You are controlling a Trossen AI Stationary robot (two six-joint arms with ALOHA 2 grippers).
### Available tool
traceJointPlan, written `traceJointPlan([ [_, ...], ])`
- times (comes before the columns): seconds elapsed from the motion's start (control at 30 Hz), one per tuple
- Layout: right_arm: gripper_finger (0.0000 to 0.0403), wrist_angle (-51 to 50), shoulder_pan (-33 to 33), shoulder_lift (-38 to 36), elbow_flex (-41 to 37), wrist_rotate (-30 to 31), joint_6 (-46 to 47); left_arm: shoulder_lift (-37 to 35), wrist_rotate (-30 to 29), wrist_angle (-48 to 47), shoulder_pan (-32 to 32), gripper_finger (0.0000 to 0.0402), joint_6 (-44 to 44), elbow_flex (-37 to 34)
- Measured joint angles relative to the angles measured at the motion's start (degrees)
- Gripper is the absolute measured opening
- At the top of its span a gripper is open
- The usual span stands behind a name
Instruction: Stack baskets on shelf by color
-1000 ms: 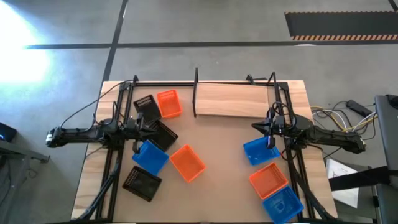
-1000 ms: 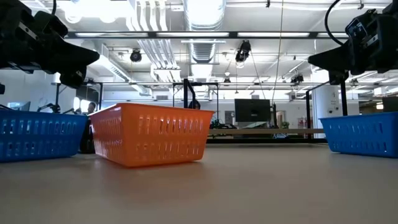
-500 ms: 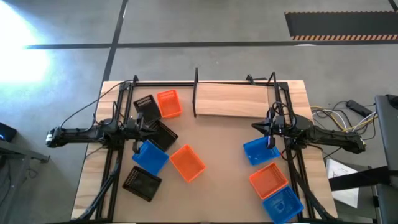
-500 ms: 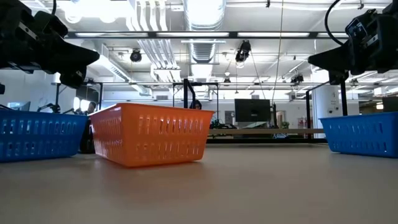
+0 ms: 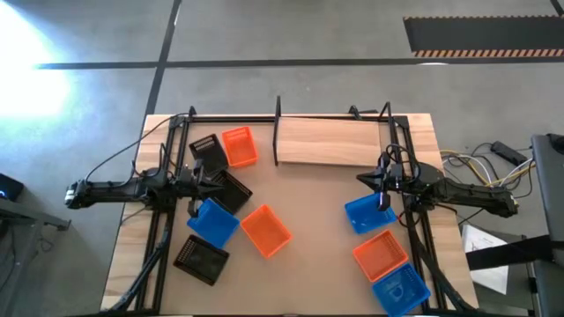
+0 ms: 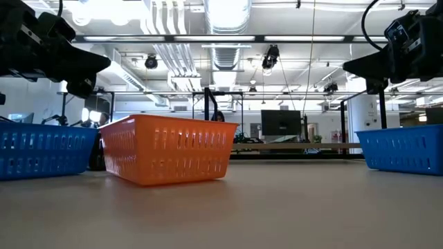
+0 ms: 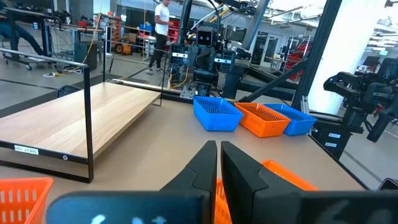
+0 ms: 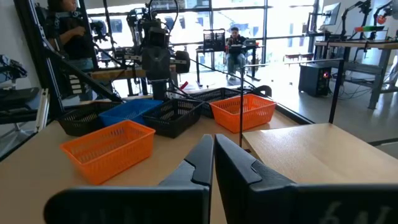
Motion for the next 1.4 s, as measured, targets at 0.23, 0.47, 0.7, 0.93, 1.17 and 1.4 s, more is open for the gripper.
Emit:
traceJointPlan([
  [0.23, 0.0009, 0.00, 0.01, 0.01, 0.01, 0.00, 0.00, 0.02, -0.81, 3.52, 0.00, 0.0005, -0.19, 0.00],
  [0.47, 0.0009, 0.00, 0.00, 0.00, 0.01, 0.00, 0.00, 0.00, -6.84, 26.00, -0.04, 0.0005, 1.31, -0.02],
  [0.7, 0.0009, 0.00, 0.01, 0.01, 0.01, 0.00, 0.00, 5.87, -15.29, 31.60, -0.06, 0.0005, 4.34, 0.48],
  [0.93, 0.0009, 0.04, 0.00, 0.01, -0.01, 0.01, 0.00, 22.80, -23.55, 30.07, 0.02, 0.0005, 4.59, 5.51],
  [1.17, 0.0009, 0.04, 0.01, 0.01, -0.01, 0.02, -0.01, 40.24, -31.81, 3.08, 0.26, 0.0007, 8.34, 23.95],
  [1.4, 0.0009, 0.04, 0.01, 0.01, 0.01, 0.02, -0.01, 59.27, -29.84, -19.59, 3.69, 0.0073, 7.47, 42.55],
])
